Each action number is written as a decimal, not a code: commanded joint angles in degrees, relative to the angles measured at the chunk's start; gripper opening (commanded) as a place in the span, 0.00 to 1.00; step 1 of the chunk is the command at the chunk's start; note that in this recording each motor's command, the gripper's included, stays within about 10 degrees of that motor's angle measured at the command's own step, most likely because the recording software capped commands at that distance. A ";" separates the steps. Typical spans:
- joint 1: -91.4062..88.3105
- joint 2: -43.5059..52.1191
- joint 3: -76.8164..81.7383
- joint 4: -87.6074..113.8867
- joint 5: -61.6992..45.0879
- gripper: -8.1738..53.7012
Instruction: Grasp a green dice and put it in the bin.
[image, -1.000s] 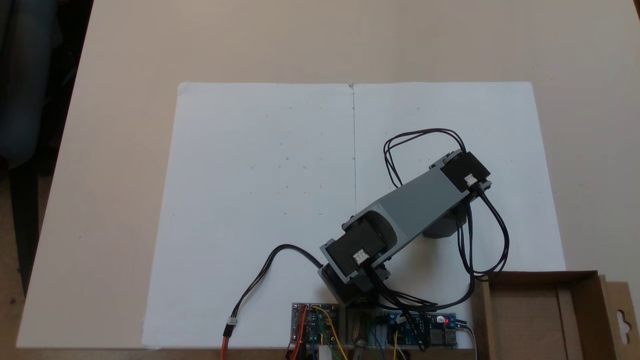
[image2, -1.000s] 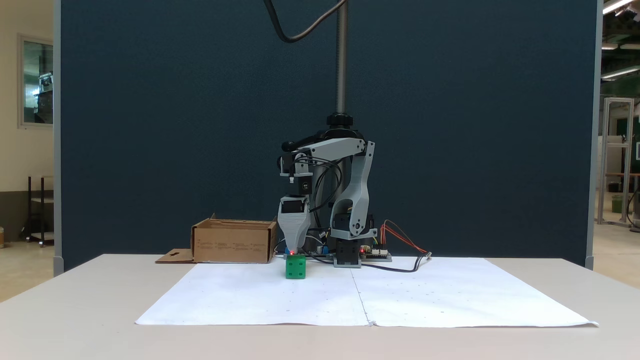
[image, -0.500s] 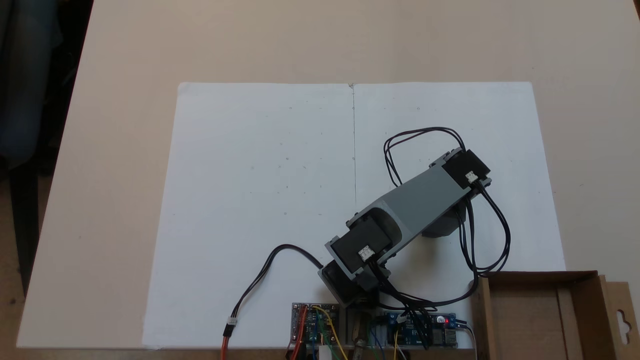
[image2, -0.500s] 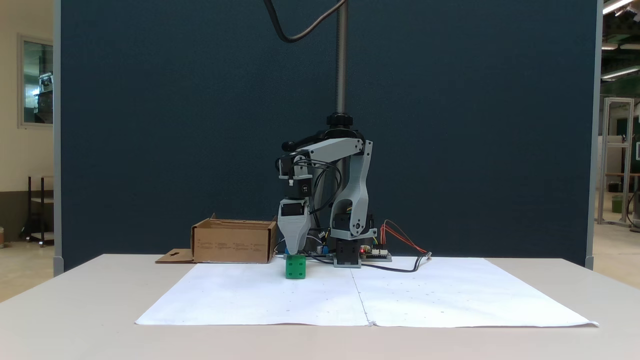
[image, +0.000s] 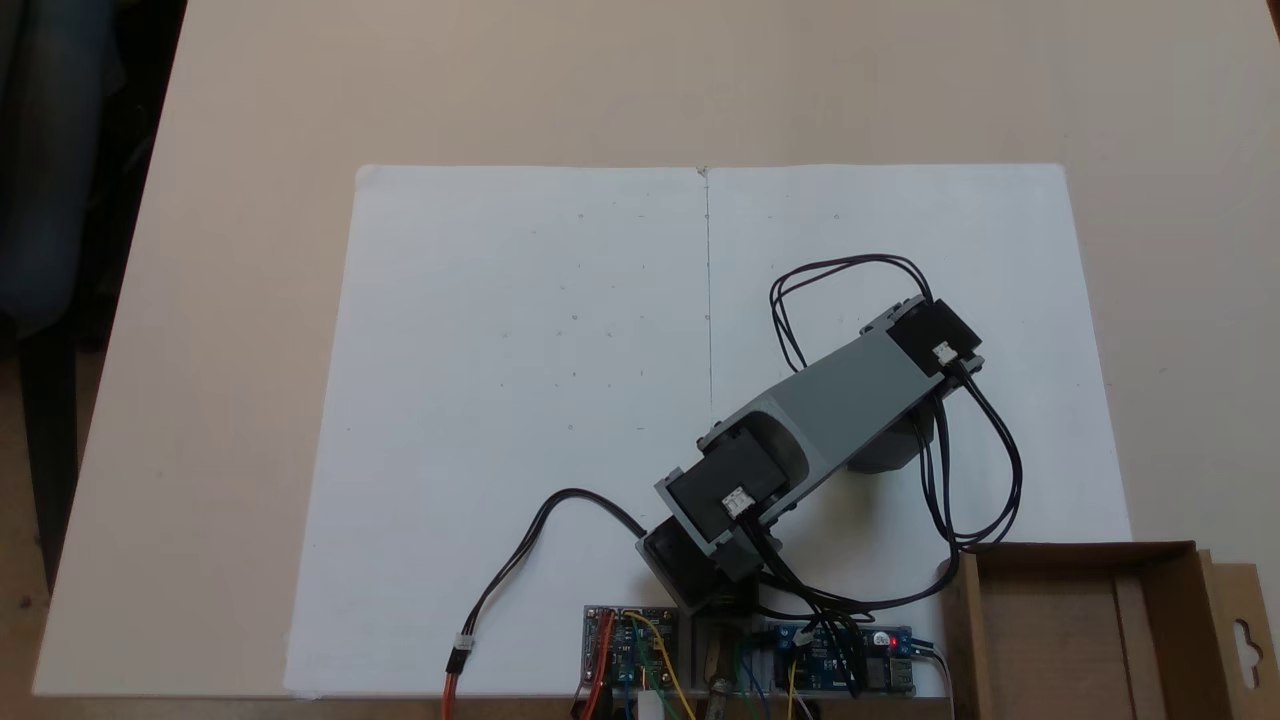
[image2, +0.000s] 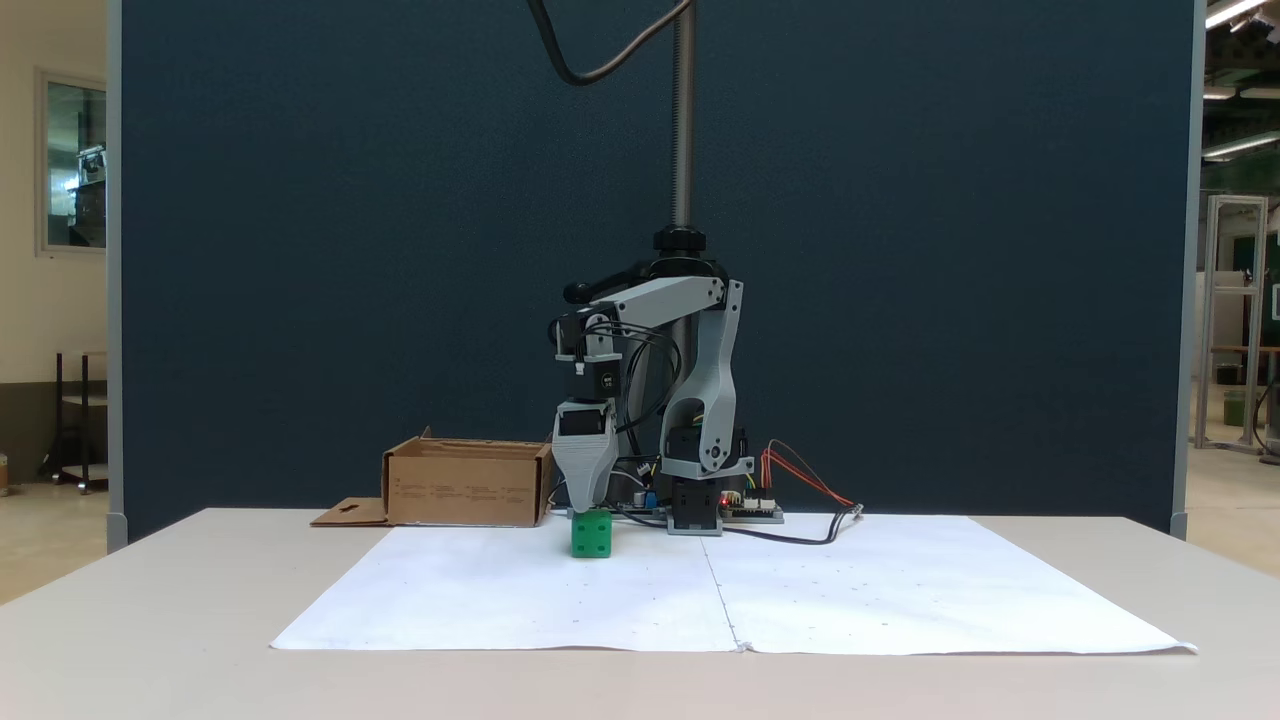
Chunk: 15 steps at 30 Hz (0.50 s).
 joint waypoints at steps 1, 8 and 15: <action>0.26 0.88 0.44 -2.90 0.70 0.86; -0.35 2.29 3.78 -5.71 0.79 0.86; -0.53 4.31 6.42 -8.17 0.79 0.85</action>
